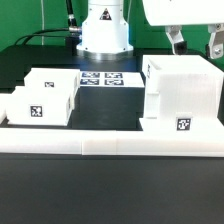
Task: Assemble drawer
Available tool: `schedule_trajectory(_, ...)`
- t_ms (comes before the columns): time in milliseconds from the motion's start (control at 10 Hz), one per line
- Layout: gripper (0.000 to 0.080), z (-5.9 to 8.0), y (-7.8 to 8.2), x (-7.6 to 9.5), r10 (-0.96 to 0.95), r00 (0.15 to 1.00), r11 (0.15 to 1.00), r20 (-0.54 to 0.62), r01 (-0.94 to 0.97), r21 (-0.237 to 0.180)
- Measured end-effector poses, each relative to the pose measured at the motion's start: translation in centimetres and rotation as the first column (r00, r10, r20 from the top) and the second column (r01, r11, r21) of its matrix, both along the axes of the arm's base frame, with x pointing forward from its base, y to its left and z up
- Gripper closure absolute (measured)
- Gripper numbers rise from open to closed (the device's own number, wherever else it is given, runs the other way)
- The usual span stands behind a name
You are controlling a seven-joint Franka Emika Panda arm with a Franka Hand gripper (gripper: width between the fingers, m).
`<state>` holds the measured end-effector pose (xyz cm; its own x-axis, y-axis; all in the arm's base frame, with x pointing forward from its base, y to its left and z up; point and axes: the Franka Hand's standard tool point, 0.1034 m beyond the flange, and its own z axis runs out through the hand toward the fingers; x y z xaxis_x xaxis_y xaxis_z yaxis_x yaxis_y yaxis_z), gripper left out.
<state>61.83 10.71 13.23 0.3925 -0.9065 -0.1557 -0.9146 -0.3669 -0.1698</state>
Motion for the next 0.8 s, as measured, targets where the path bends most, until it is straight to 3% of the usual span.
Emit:
schedule_trajectory(100,0.0151,-0.2,0.1,0.1,0.002,1.000,1.000,-0.002,-0.002,0.000)
schedule_trajectory(300,0.0151,-0.7,-0.5,-1.1,0.279,0.960,0.960,-0.027,-0.280,-0.021)
schedule_trajectory(500,0.0151,-0.3,-2.1,-2.3,0.546,0.836,0.837,-0.059,-0.547,-0.013)
schedule_trajectory(800,0.0151,0.1,-2.6,-2.2,0.712,0.701,0.701,-0.028,-0.713,-0.036)
